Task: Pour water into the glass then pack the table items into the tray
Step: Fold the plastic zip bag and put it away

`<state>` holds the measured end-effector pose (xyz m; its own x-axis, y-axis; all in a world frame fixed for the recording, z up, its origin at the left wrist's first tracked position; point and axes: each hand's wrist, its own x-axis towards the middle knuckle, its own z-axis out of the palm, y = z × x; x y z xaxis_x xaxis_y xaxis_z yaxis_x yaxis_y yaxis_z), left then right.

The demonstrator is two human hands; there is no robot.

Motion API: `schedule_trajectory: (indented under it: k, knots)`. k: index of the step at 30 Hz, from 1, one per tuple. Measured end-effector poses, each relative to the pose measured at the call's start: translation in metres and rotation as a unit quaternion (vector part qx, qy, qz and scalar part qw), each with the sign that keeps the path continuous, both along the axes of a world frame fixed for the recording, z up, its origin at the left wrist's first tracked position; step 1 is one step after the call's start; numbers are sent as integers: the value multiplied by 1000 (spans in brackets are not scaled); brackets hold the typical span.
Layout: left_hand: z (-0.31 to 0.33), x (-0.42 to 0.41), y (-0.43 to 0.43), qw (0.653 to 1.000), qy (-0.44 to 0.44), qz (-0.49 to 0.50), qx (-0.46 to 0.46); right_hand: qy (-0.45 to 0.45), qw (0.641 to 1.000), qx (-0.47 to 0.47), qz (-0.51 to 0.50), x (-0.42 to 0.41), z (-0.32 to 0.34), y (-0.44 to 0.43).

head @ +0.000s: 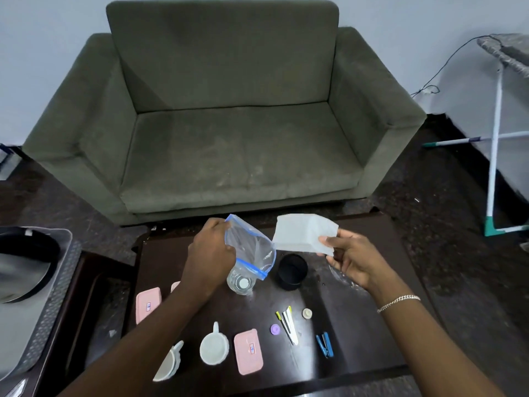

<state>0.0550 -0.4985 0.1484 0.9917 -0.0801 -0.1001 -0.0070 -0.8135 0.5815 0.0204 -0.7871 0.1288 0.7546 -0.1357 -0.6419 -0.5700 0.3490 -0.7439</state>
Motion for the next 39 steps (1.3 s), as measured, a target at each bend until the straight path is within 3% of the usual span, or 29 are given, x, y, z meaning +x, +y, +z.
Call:
schedule_trajectory:
  k: [7,14,17,20,24,35,39]
  knots:
    - [-11,-5,2,1000,23,-4,20,100,994,-44,-16,-27,-74,-11]
    - [-15,-3,4,999,27,-6,22,99,973,-209,14,-23,-99,-1]
    - [-16,-3,4,999,32,-7,23,54,939,-334,61,-18,-99,4]
    - [-17,-2,5,999,32,-6,21,7,871,-476,124,-12,-99,11]
    - [-18,-2,7,999,31,-6,14,-17,795,-580,174,-8,-102,24]
    - [-20,-2,13,999,39,-10,-4,8,757,-601,256,9,-132,53]
    - [-20,-5,21,998,45,21,-45,-39,728,-651,210,-1,-121,56]
